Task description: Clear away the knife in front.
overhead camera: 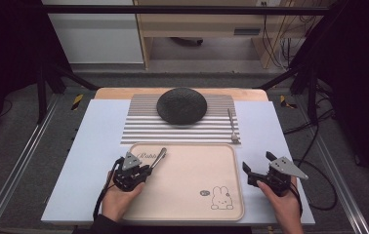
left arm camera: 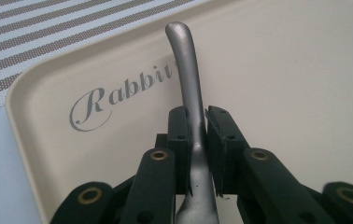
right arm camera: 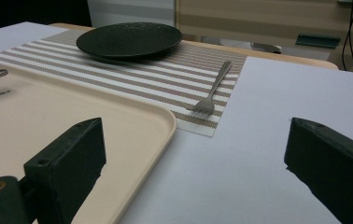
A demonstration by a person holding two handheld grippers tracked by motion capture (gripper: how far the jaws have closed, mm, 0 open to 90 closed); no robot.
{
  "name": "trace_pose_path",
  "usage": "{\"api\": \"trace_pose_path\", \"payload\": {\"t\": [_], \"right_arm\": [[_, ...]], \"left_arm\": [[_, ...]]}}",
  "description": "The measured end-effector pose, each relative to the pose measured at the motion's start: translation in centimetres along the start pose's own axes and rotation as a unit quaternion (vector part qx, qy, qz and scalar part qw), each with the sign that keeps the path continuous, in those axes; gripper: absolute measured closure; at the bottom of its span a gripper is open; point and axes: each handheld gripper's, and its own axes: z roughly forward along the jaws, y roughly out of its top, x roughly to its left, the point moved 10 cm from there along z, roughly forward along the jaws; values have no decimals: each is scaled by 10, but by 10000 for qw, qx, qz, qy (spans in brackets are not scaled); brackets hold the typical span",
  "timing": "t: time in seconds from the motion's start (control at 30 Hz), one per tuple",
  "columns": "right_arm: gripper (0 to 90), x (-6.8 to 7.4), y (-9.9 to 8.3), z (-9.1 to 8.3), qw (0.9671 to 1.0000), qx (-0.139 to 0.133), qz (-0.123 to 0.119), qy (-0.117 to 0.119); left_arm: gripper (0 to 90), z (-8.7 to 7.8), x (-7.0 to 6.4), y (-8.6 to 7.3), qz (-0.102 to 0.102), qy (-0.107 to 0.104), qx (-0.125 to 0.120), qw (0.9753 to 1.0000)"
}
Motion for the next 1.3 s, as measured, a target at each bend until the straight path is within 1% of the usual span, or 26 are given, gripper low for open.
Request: {"api": "trace_pose_path", "payload": {"t": [0.23, 0.33, 0.57, 0.73, 1.0, 1.1, 1.3], "right_arm": [[58, 0, 0, 0, 10000, -2, -3, -1], [58, 0, 0, 0, 10000, -1, -4, 0], [58, 0, 0, 0, 10000, 11, 4, 3], [58, 0, 0, 0, 10000, 5, -4, 1], [58, 0, 0, 0, 10000, -5, -9, -8], [58, 0, 0, 0, 10000, -3, -3, 2], [56, 0, 0, 0, 10000, 6, -1, 17]], "left_arm": [[800, 0, 1, -3, -4, 27, 46, 10000], [800, 1, 2, -5, 9, 50, 102, 9999], [800, 2, 2, -10, -39, 28, 179, 9998], [799, 6, 1, -13, -25, 12, 283, 9996], [799, 11, -4, -12, -93, -46, 332, 9994], [799, 14, -10, -14, -50, -75, 416, 9991], [799, 16, -12, -14, -36, -28, 403, 9992]]}}
